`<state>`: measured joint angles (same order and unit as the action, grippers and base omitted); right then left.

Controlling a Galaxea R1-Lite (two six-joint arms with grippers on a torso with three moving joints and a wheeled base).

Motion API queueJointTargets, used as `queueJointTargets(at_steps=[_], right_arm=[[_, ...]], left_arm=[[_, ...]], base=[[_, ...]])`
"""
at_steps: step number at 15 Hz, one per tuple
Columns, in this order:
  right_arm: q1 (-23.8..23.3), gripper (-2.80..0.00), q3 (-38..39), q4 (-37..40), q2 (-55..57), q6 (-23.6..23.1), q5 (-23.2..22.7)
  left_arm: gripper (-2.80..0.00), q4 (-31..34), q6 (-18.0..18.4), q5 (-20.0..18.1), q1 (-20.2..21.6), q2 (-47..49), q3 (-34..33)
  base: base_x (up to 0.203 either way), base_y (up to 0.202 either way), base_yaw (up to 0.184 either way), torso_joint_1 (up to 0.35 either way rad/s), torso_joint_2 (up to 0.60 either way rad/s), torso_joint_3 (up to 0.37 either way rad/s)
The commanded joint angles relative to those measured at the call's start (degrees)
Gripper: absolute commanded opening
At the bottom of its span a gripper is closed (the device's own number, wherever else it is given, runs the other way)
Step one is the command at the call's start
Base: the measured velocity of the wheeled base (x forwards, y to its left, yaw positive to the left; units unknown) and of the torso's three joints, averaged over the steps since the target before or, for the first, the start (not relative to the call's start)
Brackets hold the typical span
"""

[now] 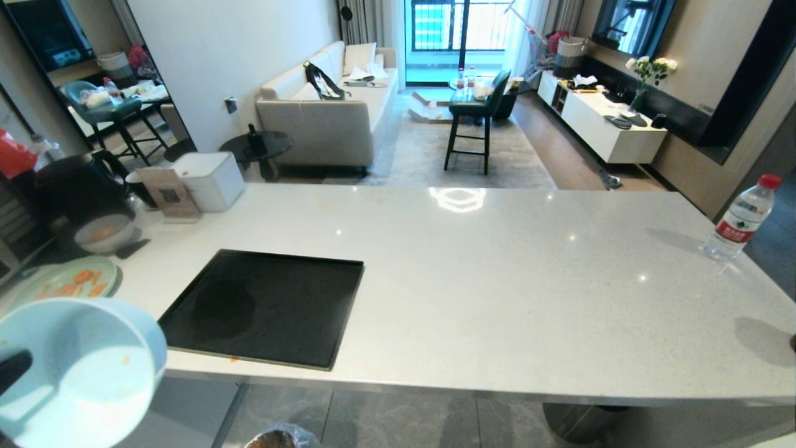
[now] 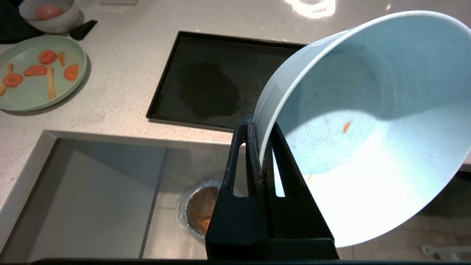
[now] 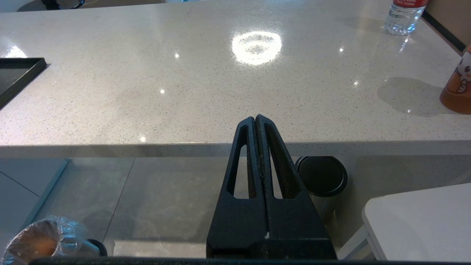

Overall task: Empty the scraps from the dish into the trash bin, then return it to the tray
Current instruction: Put the bowl back to the table

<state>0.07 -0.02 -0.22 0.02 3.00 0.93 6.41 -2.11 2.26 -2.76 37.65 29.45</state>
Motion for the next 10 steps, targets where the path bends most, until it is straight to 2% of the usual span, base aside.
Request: queueJointTargets(at_steps=[1, 7, 10], right_arm=[[0.0, -2.80, 0.0, 0.0, 0.0, 0.0, 0.0], [0.0, -2.80, 0.0, 0.0, 0.0, 0.0, 0.0], [0.0, -2.80, 0.0, 0.0, 0.0, 0.0, 0.0]], left_arm=[[-2.80, 0.1, 0.0, 0.0, 0.8, 16.9, 5.7], [-2.80, 0.2, 0.0, -0.3, 6.2, 47.5, 22.5], [-2.80, 0.2, -0.1, -0.4, 10.7, 60.8, 31.9]], base=[[0.000, 0.000, 0.000, 0.000, 0.00, 0.000], [0.000, 0.000, 0.000, 0.000, 0.00, 0.000], [0.000, 0.000, 0.000, 0.000, 0.00, 0.000]])
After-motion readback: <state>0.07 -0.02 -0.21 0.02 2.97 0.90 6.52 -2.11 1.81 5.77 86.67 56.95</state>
